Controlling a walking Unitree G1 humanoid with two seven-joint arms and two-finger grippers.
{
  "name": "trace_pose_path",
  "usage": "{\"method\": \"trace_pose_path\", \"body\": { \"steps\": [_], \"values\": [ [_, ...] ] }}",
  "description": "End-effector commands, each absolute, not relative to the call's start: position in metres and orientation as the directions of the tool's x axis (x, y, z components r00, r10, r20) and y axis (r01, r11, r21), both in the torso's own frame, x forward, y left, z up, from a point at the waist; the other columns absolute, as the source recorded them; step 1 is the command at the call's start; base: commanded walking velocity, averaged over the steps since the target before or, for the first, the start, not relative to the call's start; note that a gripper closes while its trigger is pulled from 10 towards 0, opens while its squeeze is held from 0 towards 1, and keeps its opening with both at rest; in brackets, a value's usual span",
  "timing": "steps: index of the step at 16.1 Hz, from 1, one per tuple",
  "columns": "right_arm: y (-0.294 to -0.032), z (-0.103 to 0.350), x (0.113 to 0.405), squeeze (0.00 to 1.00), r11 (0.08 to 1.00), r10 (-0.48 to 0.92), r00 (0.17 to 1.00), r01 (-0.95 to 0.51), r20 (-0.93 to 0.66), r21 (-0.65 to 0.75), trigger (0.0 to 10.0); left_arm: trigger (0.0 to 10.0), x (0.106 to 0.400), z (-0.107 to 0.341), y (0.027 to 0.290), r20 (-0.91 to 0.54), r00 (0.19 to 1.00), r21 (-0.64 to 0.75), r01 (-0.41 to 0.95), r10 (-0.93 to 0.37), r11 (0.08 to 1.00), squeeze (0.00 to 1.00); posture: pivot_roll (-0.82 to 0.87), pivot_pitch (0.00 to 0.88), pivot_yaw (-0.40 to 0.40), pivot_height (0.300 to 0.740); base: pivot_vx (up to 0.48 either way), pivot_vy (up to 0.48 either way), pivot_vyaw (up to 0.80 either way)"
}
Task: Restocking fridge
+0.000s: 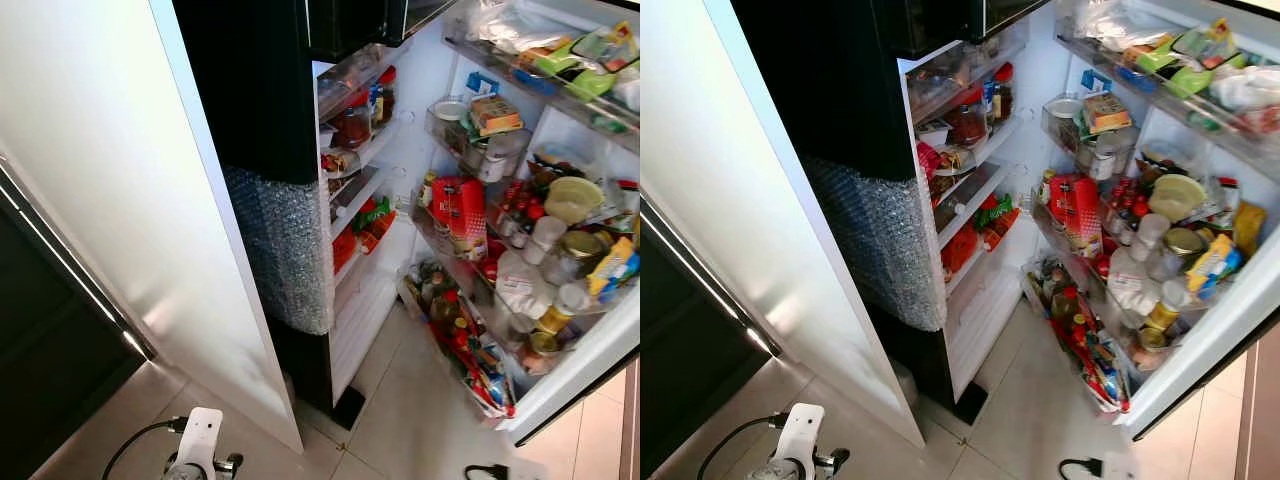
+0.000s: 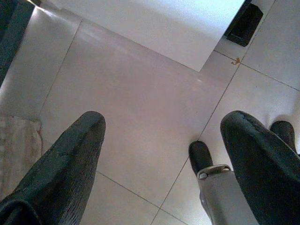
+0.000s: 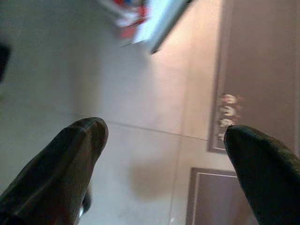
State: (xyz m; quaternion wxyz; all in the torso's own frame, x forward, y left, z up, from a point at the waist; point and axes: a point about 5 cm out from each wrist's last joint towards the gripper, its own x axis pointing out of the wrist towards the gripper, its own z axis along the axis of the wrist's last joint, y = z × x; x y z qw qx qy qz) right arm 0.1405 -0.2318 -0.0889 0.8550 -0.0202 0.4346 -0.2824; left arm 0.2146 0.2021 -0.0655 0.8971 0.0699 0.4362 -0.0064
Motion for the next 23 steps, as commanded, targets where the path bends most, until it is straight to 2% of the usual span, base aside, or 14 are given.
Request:
{"method": "trace_pose_path", "body": {
  "steps": [1,3,4,5,8,10,13,17,19,21,23],
  "values": [
    [-0.231,-0.088,0.136,0.0,0.781,-0.568,0.429,0.549,-0.702,-0.296,10.0,10.0,0.208,-0.069,0.207,-0.8,0.597,0.138,0.079,0.064,0.987,0.0,-0.05,0.0,0.059,0.74,0.0,0.0,0.0],
    [-0.232,-0.085,0.135,0.0,0.74,-0.624,0.424,0.59,-0.656,-0.323,10.0,10.0,0.208,-0.069,0.207,-0.801,0.595,0.141,0.085,0.063,0.986,0.0,-0.05,0.0,0.062,0.74,0.0,0.0,0.0],
    [-0.268,-0.059,0.173,0.0,0.676,-0.706,0.439,0.652,-0.555,-0.344,10.0,10.0,0.208,-0.069,0.208,-0.801,0.596,0.144,0.09,0.063,0.985,0.0,-0.06,0.0,0.065,0.74,0.0,0.0,0.0],
    [-0.286,-0.042,0.189,0.0,0.621,-0.761,0.434,0.701,-0.482,-0.351,10.0,10.0,0.207,-0.069,0.208,-0.801,0.596,0.147,0.093,0.063,0.985,0.0,-0.06,0.0,0.067,0.74,0.0,0.0,0.0],
    [-0.299,-0.031,0.192,0.0,0.534,-0.83,0.391,0.763,-0.397,-0.365,10.0,10.0,0.207,-0.069,0.208,-0.8,0.597,0.149,0.1,0.06,0.984,0.0,-0.06,0.0,0.071,0.74,0.0,0.0,0.0],
    [-0.305,-0.027,0.194,0.0,0.516,-0.843,0.384,0.776,-0.378,-0.363,10.0,10.0,0.207,-0.069,0.208,-0.799,0.598,0.149,0.102,0.059,0.984,0.0,-0.06,0.0,0.071,0.74,0.0,0.0,0.0],
    [-0.316,-0.024,0.185,0.0,0.407,-0.894,0.28,0.834,-0.349,-0.372,10.0,10.0,0.208,-0.068,0.208,-0.798,0.6,0.15,0.098,0.062,0.984,0.0,-0.05,0.0,0.068,0.74,0.0,0.0,0.0],
    [-0.33,-0.004,0.199,0.0,0.379,-0.916,0.297,0.863,-0.27,-0.335,10.0,10.0,0.208,-0.068,0.209,-0.797,0.6,0.153,0.094,0.067,0.984,0.0,-0.05,0.0,0.066,0.74,0.0,0.0,0.0],
    [-0.333,0.007,0.213,0.0,0.393,-0.914,0.332,0.863,-0.232,-0.316,10.0,10.0,0.209,-0.068,0.209,-0.798,0.6,0.152,0.093,0.067,0.984,0.0,-0.05,0.0,0.066,0.74,0.0,0.0,0.0],
    [-0.328,0.019,0.232,0.0,0.467,-0.884,0.431,0.826,-0.18,-0.317,10.0,10.0,0.209,-0.068,0.209,-0.797,0.6,0.151,0.091,0.066,0.984,0.0,-0.05,0.0,0.067,0.74,0.0,0.0,0.0],
    [-0.322,0.024,0.242,0.0,0.508,-0.861,0.484,0.8,-0.157,-0.318,10.0,10.0,0.209,-0.068,0.209,-0.796,0.602,0.151,0.09,0.067,0.984,0.0,-0.05,0.0,0.067,0.74,0.0,0.0,0.0]
  ]
}}
